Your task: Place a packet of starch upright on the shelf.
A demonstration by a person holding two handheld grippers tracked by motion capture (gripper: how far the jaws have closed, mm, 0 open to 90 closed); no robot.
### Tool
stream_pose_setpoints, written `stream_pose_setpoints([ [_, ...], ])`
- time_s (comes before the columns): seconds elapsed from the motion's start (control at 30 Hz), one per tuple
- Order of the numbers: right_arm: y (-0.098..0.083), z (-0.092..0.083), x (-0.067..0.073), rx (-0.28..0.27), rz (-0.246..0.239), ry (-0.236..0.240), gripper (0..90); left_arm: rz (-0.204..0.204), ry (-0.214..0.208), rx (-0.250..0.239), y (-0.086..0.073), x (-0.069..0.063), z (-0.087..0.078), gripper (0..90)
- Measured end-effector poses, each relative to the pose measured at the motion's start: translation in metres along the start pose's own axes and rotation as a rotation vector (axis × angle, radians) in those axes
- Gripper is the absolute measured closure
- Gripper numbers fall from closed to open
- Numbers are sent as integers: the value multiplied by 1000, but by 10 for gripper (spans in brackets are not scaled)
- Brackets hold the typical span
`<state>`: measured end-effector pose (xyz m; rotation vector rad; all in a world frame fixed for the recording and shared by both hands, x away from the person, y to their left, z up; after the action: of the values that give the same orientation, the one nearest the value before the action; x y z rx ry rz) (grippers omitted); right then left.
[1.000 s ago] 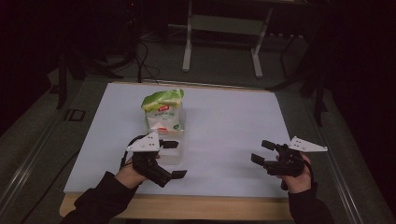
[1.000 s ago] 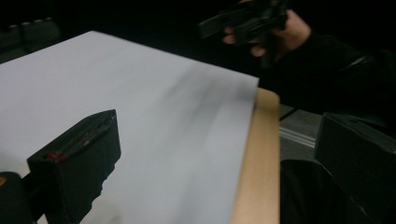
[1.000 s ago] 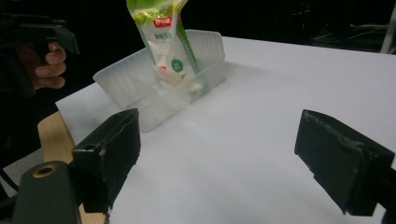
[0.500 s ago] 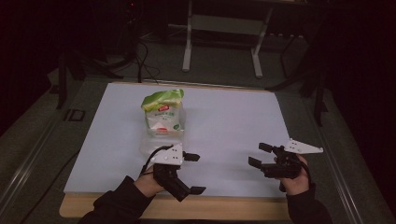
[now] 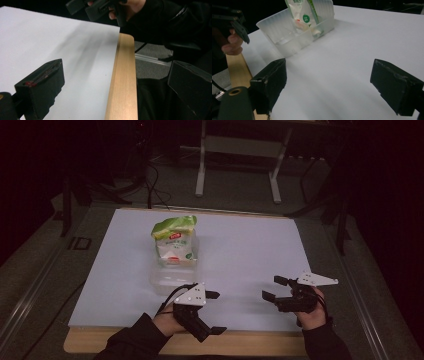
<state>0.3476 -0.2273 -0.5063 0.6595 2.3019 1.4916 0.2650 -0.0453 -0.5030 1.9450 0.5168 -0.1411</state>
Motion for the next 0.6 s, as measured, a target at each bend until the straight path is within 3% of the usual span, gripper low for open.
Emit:
stream_pose_setpoints([
  [0.13,-2,2,0,7,1,-2,137,-6,43,-27,-6,5,9,11],
  [0.33,-5,3,-1,17,-22,-16,137,-44,35,-33,-14,8,16,11],
  [0.6,-10,3,-3,20,-31,-26,138,-17,71,-17,-27,12,25,11],
])
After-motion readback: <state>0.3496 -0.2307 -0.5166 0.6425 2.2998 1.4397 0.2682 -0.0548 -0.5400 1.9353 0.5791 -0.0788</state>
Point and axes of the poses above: each handheld gripper's, and its own axes: z roughly forward along the jaws, y roughly out of its top, x roughly to its left, the point moved 10 cm from there along z, roughly forward along the jaws, and after that the axes turned 15 degrees about -z, right-handed, at the moved point
